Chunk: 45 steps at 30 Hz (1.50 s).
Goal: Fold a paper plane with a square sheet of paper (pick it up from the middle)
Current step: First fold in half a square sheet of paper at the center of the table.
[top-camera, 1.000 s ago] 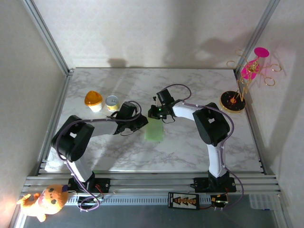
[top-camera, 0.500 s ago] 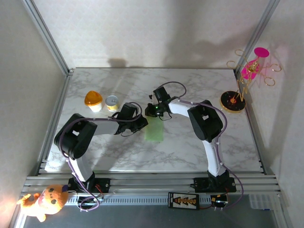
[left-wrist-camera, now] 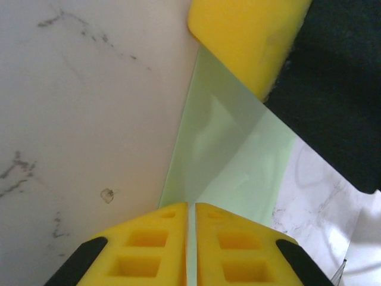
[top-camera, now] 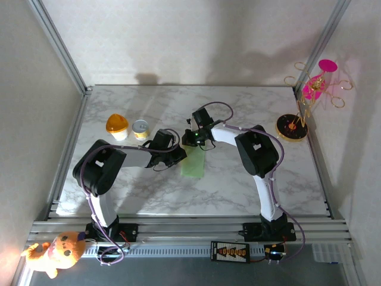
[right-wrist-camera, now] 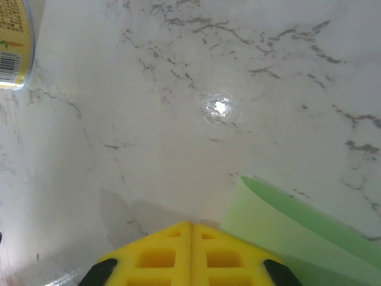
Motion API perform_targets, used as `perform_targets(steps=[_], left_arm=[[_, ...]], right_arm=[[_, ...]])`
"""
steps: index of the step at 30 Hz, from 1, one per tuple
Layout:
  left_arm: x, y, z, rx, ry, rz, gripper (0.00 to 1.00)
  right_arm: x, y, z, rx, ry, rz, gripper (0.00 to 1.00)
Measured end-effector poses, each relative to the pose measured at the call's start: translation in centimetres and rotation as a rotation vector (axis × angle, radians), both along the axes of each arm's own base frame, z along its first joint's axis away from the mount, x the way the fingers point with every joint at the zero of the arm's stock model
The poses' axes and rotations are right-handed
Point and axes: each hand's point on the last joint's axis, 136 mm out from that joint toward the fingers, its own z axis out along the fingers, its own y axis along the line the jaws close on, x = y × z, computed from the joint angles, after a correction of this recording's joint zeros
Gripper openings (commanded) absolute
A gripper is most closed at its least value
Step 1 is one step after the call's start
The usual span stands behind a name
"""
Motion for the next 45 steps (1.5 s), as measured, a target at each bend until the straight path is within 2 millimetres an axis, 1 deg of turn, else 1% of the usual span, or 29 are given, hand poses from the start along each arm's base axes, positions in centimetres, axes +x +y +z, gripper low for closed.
perform_targets(steps=[5, 12, 25, 30, 32, 35, 37, 39, 41, 43, 45], left_arm=[[-0.4, 0.2, -0.4, 0.023, 0.002, -0.022, 0.11], [-0.8, 0.5, -0.4, 0.053, -0.012, -0.061, 0.11], [-3.6, 0.7, -0.5, 0.122, 0.020, -0.142, 0.10], [-3.7, 0.8, -0.5, 0.126, 0.023, -0.138, 0.10], [-3.7, 0.8, -0.6, 0.126, 0.025, -0.134, 0.10], [-3.6, 0.8, -0.6, 0.123, 0.028, -0.126, 0.10], [-3.6, 0.8, -0.5, 0.120, 0.029, -0.122, 0.10], [-3.6, 0.8, -0.5, 0.116, 0.032, -0.114, 0.10], [-3.5, 0.8, -0.5, 0.110, 0.034, -0.101, 0.10], [-3.2, 0.7, -0.4, 0.099, 0.034, -0.081, 0.10], [-3.1, 0.7, -0.4, 0.090, 0.036, -0.063, 0.12]], right_arm=[[0.0, 0.0, 0.0, -0.002, 0.001, 0.000, 0.06], [0.1, -0.1, -0.1, -0.003, 0.005, -0.001, 0.06], [0.0, 0.0, -0.2, -0.002, 0.014, 0.002, 0.06], [0.0, -0.1, 0.0, 0.001, 0.007, 0.003, 0.05], [0.0, -0.4, 0.3, 0.000, -0.002, -0.004, 0.05], [-0.4, -1.0, 1.3, 0.004, -0.014, -0.018, 0.05], [-0.5, -1.2, 2.3, 0.019, -0.027, -0.026, 0.05], [-0.6, -1.2, 2.8, 0.031, -0.031, -0.032, 0.06], [-0.8, -1.2, 2.6, 0.037, -0.026, -0.031, 0.05], [-1.4, -1.4, 2.0, 0.032, -0.002, -0.028, 0.06], [-1.7, -1.4, 1.7, 0.031, 0.012, -0.026, 0.06]])
